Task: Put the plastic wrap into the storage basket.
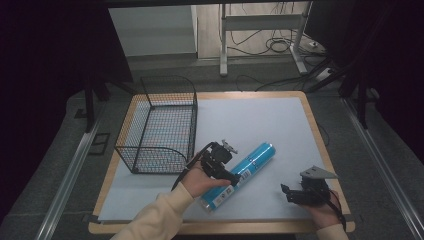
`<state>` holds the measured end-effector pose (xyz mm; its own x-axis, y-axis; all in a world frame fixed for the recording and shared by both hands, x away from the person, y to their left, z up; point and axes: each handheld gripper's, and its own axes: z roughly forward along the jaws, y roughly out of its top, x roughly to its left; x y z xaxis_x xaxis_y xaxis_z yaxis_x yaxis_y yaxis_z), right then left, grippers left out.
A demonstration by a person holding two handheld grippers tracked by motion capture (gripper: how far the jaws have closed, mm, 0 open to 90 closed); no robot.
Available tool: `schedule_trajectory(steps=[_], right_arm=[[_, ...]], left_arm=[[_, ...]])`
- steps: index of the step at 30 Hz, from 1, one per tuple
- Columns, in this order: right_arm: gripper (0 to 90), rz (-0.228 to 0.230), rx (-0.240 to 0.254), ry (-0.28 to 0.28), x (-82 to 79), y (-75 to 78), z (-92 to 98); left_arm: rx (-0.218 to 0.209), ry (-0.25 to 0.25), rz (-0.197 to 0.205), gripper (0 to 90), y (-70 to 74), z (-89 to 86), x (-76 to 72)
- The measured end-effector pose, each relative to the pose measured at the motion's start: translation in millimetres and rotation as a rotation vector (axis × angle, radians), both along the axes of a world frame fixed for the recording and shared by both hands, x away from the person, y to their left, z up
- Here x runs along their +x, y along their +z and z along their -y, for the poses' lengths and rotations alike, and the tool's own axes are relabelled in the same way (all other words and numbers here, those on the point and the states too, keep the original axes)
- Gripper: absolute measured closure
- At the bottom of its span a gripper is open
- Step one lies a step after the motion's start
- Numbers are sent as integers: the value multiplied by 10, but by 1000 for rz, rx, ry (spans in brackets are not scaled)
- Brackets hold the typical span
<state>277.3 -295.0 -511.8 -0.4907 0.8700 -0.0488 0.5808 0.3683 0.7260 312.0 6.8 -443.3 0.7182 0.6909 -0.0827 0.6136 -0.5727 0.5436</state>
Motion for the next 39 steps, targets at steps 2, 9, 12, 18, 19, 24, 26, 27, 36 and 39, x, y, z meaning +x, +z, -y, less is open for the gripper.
schedule_trajectory(steps=[2,9,12,18,19,24,26,27,36,39], right_arm=[[146,0,-1,0,0,0,-1],[146,1,2,0,-3,2,0],[146,1,3,-1,-2,2,2],[146,0,2,2,2,-2,0],[146,-1,1,2,2,-2,0],[146,-2,2,4,2,-4,-3],[146,-3,0,6,3,-6,-4],[146,-5,0,7,3,-7,-5],[146,-9,-2,8,7,-14,-2],[146,-8,-1,4,7,-11,2]], left_arm=[[6,-7,-4,170,-10,40,15],[22,-22,-15,168,-61,165,46],[24,-26,-22,168,-88,215,63],[45,-39,-37,167,-141,307,90],[48,-40,-40,167,-153,323,96],[66,-46,-51,166,-200,394,129],[72,-46,-57,166,-227,420,149],[77,-44,-60,166,-238,432,157],[100,-57,-83,165,-310,518,207],[111,-57,-88,162,-337,540,222]])
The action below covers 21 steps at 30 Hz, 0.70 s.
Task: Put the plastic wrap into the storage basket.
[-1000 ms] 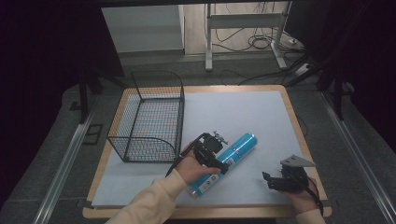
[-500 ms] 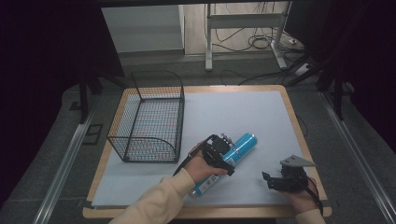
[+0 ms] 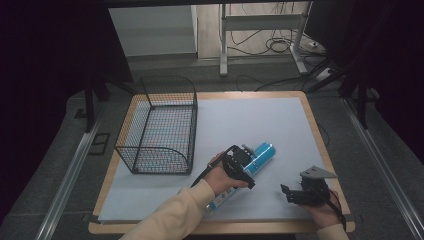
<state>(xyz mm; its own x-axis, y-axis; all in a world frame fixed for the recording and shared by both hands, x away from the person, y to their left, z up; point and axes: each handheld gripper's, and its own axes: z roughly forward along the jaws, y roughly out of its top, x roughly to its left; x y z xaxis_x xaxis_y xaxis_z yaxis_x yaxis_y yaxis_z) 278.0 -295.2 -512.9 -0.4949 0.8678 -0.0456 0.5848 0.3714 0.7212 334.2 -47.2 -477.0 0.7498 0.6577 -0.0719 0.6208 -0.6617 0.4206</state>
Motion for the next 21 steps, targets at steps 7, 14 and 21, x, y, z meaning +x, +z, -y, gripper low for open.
schedule_trajectory(steps=[7,14,21], right_arm=[[146,-1,-2,3,-1,-3,-5],[148,3,-1,2,-2,0,-3],[149,6,-6,3,-4,1,-3]], left_arm=[[35,1,-20,163,-70,22,54],[57,14,-53,167,-185,57,95],[65,47,-69,225,-207,67,103]])
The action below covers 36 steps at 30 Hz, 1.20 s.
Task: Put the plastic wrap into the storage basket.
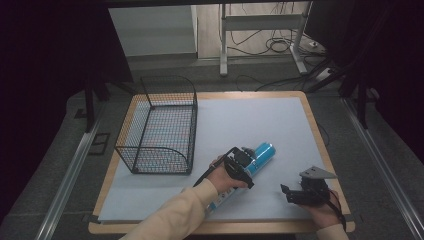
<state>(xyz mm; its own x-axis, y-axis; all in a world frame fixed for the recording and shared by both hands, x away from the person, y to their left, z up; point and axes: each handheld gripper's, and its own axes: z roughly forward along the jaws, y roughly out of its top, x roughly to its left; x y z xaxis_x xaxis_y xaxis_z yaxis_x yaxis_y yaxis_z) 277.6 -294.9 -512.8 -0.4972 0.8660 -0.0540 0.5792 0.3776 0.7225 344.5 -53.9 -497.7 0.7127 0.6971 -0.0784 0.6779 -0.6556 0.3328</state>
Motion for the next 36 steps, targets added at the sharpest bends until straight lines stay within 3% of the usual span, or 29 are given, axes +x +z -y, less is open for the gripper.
schedule_trajectory(steps=[4,11,21,28,36], right_arm=[[148,0,3,-5,4,3,5],[149,5,5,-6,1,10,14],[150,10,10,-14,4,23,34],[151,14,12,-19,5,28,42],[152,20,12,-24,3,35,48]], left_arm=[[0,10,1,304,9,-5,6],[27,-5,-33,310,39,2,50],[21,-20,-79,312,91,-46,118],[23,-25,-61,312,231,-104,144],[17,-26,-56,312,288,-171,145]])
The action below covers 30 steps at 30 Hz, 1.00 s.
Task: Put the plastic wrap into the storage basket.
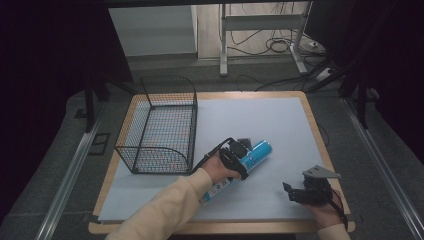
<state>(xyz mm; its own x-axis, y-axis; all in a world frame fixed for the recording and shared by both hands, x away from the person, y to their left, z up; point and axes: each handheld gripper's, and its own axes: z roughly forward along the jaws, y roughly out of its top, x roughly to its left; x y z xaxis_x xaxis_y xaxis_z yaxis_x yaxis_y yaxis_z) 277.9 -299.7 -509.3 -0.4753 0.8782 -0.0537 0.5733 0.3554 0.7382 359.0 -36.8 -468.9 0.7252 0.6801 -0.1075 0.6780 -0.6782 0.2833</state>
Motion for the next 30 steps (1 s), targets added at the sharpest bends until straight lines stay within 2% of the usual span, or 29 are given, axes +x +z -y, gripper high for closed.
schedule_trajectory(steps=[9,17,30], right_arm=[[153,3,0,-5,0,2,7],[153,4,-4,-5,1,-1,4],[154,3,-4,-7,5,-4,11]], left_arm=[[-14,9,19,313,89,-58,2],[-5,-9,34,312,178,-103,3],[-8,4,44,313,287,-211,31]])
